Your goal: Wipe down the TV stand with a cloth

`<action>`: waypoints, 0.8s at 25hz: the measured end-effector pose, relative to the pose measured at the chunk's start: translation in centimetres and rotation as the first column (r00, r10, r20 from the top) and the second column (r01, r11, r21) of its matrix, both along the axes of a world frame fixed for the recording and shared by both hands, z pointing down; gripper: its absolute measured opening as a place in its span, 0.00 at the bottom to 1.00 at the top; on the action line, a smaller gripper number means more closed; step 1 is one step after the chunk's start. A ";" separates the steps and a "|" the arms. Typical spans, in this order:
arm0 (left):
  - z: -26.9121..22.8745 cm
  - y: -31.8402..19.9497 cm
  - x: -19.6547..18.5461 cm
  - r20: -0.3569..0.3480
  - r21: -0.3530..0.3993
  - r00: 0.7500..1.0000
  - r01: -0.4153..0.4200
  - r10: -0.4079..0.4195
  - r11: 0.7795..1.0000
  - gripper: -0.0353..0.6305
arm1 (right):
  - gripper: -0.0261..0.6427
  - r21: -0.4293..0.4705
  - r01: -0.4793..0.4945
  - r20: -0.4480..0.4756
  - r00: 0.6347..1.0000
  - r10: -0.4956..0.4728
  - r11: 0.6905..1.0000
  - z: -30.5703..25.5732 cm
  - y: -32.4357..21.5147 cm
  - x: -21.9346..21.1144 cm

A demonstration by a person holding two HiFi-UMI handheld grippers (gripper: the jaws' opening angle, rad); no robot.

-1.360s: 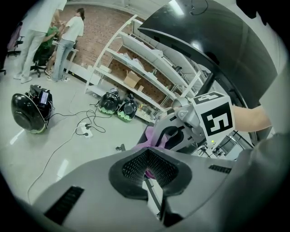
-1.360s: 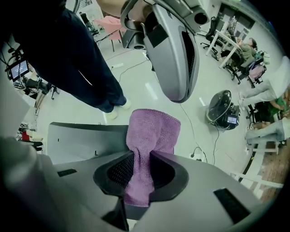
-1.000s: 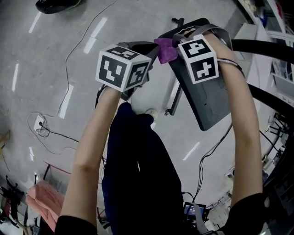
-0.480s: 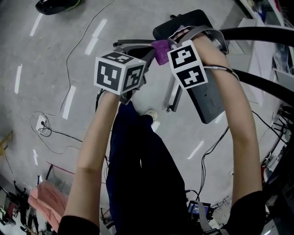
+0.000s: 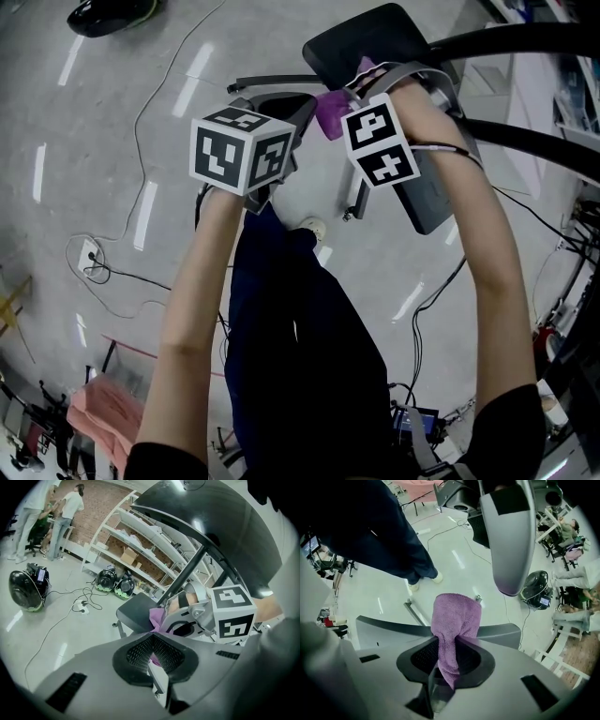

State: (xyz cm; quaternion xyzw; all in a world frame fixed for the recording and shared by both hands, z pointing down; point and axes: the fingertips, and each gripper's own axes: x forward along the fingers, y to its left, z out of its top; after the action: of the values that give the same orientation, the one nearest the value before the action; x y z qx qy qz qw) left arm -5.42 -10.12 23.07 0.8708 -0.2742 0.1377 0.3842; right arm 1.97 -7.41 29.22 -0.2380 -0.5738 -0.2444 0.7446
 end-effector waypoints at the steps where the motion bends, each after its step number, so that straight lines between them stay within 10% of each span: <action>1: 0.0 0.2 0.1 0.000 0.000 1.000 -0.001 0.001 1.000 0.06 | 0.19 -0.006 -0.009 0.002 1.000 0.009 1.000 0.0 0.5 0.2; 20: -0.5 4.9 7.5 -0.004 -0.022 0.997 -0.073 0.073 0.997 0.06 | 0.19 -0.088 -0.105 0.054 0.992 0.110 0.991 -0.5 8.4 6.8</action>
State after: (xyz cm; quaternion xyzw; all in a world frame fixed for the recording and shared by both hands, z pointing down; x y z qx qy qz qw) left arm 2.05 -5.25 22.52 0.8761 -0.2402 0.1534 0.3889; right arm 8.75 0.97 28.72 -0.2308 -0.6175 -0.1861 0.7286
